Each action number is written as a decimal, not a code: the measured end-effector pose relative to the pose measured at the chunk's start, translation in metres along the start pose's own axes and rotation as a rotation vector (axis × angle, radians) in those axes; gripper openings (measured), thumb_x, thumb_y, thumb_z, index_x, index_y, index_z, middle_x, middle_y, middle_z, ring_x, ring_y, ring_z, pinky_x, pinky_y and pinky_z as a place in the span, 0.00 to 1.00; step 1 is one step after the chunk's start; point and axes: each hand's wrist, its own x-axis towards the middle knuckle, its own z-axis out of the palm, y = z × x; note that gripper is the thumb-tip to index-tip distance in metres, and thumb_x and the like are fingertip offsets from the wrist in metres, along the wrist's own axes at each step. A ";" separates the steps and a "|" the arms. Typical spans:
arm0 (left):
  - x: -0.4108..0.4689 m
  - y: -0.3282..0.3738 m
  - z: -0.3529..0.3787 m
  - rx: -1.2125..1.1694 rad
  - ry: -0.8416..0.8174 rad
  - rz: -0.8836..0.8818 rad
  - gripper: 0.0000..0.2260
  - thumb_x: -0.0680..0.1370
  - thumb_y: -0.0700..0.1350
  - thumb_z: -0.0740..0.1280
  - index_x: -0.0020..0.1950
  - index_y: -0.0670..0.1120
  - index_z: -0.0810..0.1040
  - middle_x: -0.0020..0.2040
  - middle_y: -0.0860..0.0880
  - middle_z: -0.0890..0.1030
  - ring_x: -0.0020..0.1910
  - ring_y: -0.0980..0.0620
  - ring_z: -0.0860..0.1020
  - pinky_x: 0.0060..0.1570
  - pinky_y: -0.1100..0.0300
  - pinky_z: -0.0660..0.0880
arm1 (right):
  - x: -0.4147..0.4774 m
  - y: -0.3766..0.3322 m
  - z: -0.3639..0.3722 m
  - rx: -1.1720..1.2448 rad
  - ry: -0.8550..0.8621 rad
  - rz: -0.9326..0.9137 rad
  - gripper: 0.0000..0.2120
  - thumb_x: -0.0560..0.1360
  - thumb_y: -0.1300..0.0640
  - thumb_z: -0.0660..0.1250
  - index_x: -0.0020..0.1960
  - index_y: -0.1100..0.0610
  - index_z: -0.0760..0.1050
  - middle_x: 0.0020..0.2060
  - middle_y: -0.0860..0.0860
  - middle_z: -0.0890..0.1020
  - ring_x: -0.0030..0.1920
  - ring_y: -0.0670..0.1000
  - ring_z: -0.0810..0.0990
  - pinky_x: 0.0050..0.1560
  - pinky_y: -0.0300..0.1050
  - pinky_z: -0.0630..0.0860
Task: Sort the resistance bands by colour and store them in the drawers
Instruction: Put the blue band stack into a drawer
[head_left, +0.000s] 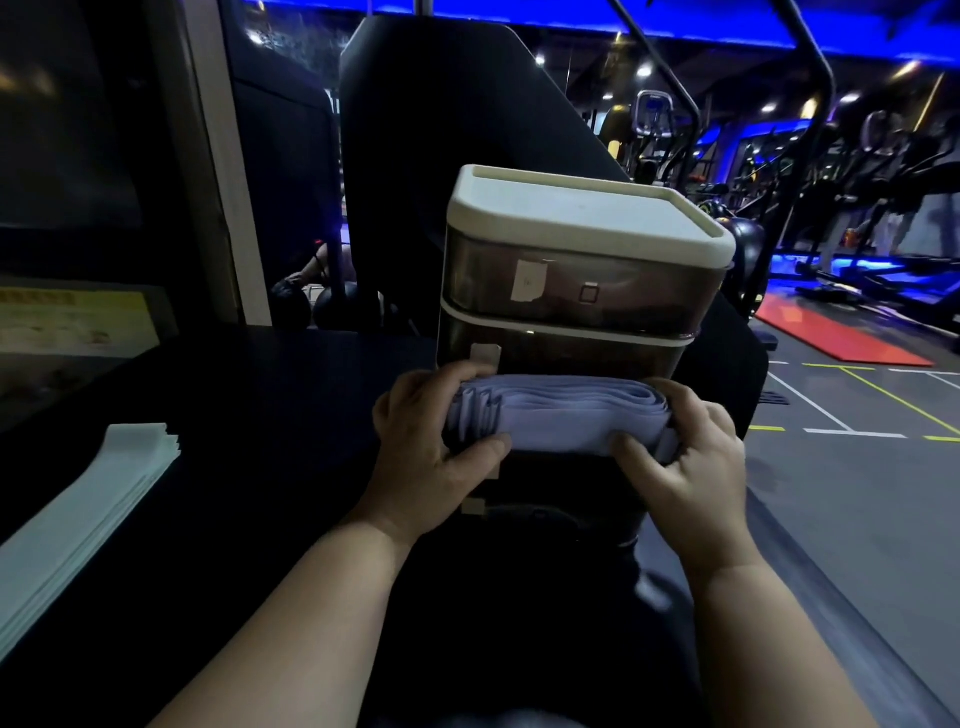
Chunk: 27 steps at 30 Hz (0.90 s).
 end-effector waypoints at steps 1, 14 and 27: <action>0.000 0.000 0.000 0.010 0.008 0.014 0.19 0.64 0.63 0.63 0.55 0.70 0.68 0.54 0.65 0.67 0.59 0.56 0.64 0.59 0.55 0.60 | 0.000 -0.001 0.000 -0.015 -0.005 0.004 0.30 0.61 0.39 0.61 0.60 0.50 0.77 0.42 0.36 0.71 0.53 0.50 0.73 0.61 0.62 0.70; 0.004 -0.005 0.010 0.211 0.081 0.051 0.23 0.69 0.62 0.60 0.54 0.49 0.80 0.56 0.50 0.73 0.59 0.49 0.68 0.56 0.49 0.64 | 0.002 0.001 -0.002 -0.115 -0.048 0.060 0.30 0.59 0.34 0.60 0.56 0.47 0.75 0.46 0.43 0.74 0.61 0.58 0.73 0.55 0.40 0.57; 0.008 -0.002 0.007 0.245 0.082 0.030 0.22 0.66 0.61 0.59 0.48 0.49 0.81 0.53 0.55 0.72 0.58 0.50 0.68 0.56 0.48 0.65 | 0.004 -0.006 -0.006 -0.114 -0.118 0.062 0.24 0.58 0.35 0.61 0.51 0.42 0.73 0.40 0.34 0.73 0.52 0.47 0.72 0.59 0.53 0.68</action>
